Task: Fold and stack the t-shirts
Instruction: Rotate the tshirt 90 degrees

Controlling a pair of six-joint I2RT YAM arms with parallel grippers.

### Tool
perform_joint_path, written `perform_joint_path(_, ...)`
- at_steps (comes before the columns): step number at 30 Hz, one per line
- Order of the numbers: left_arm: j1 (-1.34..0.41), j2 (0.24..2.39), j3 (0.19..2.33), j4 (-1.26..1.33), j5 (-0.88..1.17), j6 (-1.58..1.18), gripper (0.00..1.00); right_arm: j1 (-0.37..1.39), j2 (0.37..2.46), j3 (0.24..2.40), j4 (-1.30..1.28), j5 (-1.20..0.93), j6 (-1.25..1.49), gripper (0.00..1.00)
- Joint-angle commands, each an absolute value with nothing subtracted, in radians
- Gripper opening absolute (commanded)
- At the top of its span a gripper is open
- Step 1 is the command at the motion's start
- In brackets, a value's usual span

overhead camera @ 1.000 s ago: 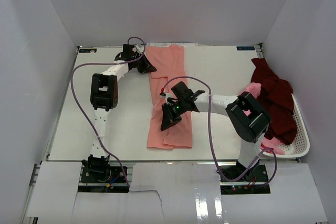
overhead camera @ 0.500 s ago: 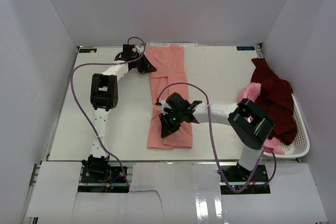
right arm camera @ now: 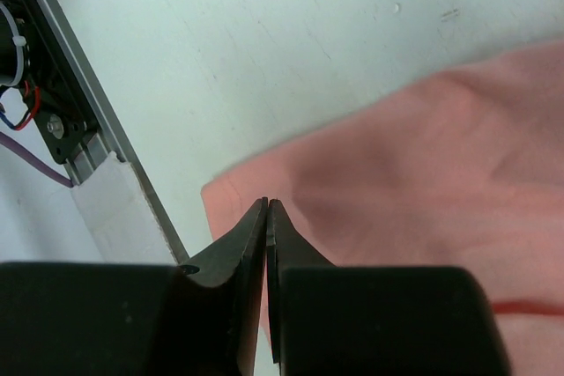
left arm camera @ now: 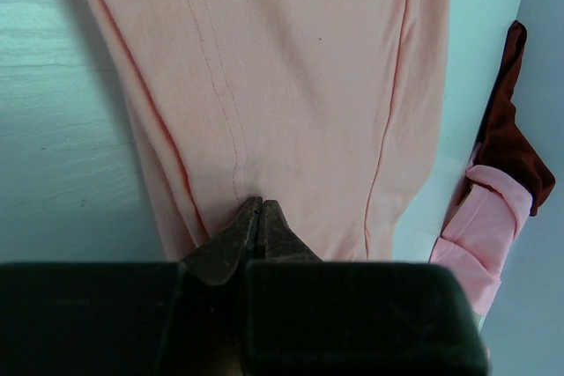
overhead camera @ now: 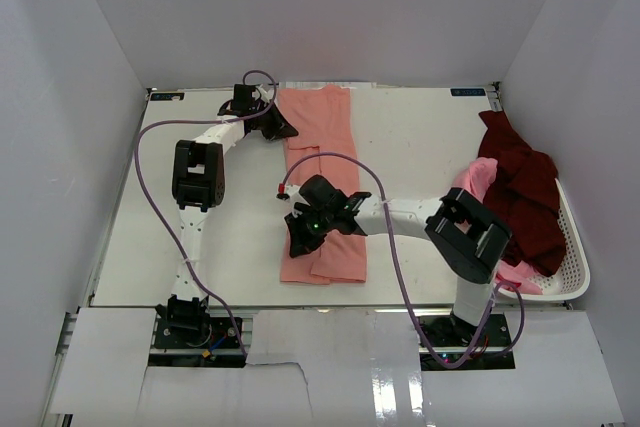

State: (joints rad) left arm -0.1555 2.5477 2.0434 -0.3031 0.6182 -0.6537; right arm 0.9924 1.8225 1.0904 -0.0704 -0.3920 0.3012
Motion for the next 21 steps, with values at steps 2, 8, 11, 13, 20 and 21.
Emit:
perform_joint_path(2, -0.144, 2.565, 2.060, -0.339, 0.591, -0.624, 0.00, 1.005, 1.848, 1.150, -0.046, -0.402, 0.285, 0.08)
perform_joint_path(8, -0.140, 2.574, 2.071, -0.345, 0.597, -0.626, 0.00, 1.011, 1.874, 1.135, -0.040, -0.403, 0.296, 0.08)
perform_joint_path(11, -0.138, 2.577, 2.072, -0.345, 0.597, -0.626, 0.00, 1.017, 1.870, 1.100, -0.028, -0.408, 0.308, 0.08)
perform_joint_path(13, -0.138, 2.580, 2.077, -0.348, 0.598, -0.626, 0.00, 1.022, 1.858, 1.074, -0.022, -0.410, 0.319, 0.08)
perform_joint_path(20, -0.137, 2.588, 2.088, -0.353, 0.594, -0.624, 0.00, 1.048, 1.810, 1.014, -0.029, -0.403, 0.354, 0.08)
perform_joint_path(21, -0.137, 2.589, 2.088, -0.354, 0.595, -0.624, 0.00, 1.051, 1.807, 1.009, -0.044, -0.405, 0.354, 0.08)
